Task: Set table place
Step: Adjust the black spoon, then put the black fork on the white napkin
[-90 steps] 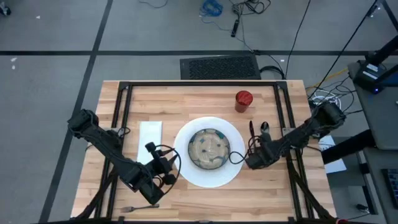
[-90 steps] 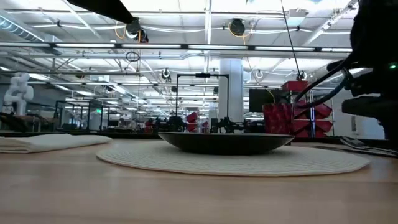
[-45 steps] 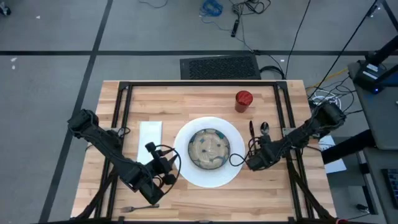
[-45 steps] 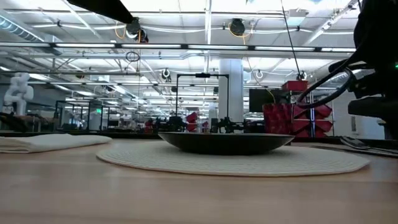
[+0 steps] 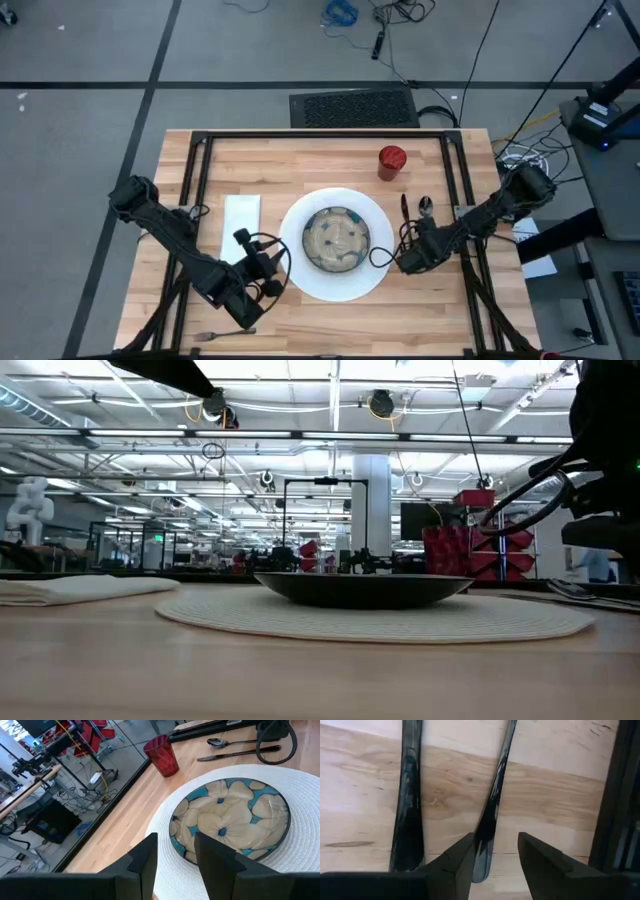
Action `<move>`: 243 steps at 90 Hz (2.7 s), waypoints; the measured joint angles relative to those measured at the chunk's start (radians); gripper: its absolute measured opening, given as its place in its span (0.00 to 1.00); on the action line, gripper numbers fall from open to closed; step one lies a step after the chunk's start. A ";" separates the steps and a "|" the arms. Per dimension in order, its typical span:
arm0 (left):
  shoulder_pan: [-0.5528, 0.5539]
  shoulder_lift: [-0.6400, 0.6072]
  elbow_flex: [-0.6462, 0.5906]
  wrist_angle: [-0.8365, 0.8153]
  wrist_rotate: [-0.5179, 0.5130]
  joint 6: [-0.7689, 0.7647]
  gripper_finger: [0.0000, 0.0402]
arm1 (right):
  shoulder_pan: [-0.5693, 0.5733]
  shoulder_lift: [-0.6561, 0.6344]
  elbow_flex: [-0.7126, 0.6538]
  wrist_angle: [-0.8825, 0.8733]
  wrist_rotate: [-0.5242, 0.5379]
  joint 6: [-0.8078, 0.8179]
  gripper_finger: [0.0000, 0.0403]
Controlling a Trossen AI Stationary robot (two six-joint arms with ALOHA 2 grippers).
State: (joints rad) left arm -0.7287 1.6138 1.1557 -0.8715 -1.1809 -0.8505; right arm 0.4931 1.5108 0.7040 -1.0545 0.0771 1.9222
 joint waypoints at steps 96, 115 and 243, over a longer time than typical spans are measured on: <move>-0.014 0.000 0.000 0.000 0.075 0.005 0.29 | 0.000 0.000 0.327 -0.065 0.517 -0.257 0.34; -0.074 0.000 0.000 0.000 0.193 0.051 0.29 | 0.000 0.000 0.388 0.259 0.766 -0.702 0.34; -0.291 0.000 0.000 -0.374 0.535 -0.268 0.29 | 0.027 0.326 0.387 1.635 0.501 -1.455 0.35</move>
State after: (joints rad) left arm -1.0199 1.6142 1.1555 -1.2459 -0.6456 -1.1182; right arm 0.5198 1.8370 1.0908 0.5804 0.5779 0.4669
